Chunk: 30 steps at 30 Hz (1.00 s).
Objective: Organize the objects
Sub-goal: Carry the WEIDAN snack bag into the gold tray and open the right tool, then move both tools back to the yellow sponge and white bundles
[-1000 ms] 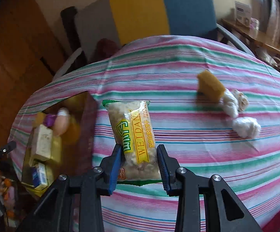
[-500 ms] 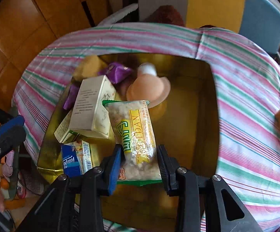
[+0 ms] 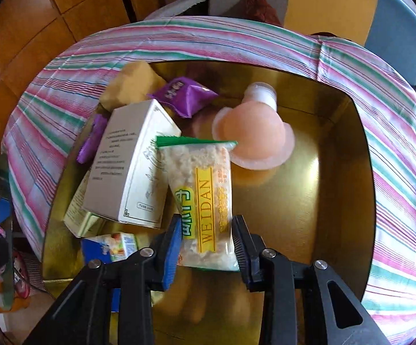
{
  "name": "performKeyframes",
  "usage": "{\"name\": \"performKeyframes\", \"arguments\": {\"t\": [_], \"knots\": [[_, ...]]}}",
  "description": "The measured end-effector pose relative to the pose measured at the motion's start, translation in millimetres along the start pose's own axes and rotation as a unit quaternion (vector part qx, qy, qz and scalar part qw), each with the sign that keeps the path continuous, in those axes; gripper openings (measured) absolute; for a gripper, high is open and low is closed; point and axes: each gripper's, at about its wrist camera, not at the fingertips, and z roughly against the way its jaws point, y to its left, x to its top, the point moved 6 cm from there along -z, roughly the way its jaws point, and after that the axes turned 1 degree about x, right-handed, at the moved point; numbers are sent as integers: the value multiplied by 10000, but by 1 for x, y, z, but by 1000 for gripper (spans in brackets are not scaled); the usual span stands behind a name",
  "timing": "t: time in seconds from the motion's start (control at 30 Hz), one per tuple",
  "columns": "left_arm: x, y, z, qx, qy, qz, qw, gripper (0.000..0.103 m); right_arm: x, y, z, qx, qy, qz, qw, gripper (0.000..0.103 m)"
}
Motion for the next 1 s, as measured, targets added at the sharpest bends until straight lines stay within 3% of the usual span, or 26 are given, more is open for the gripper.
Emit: {"name": "performKeyframes", "arguments": {"t": [0.27, 0.4, 0.73, 1.0], "knots": [[-1, -9, 6, 124, -93, -203, 9997, 72, 3, -1, 18, 305, -318, -155, 9989, 58], [0, -22, 12, 214, -185, -436, 9986, 72, -4, -11, 38, 363, -596, -207, 9973, 64], [-5, -72, 13, 336, -268, -1095, 9931, 72, -22, -65, 97, -95, -1337, -378, 9903, 74], [-17, -120, 4, 223, -179, -1681, 9854, 72, -42, -142, 128, -439, -1633, -933, 9812, 77]]}}
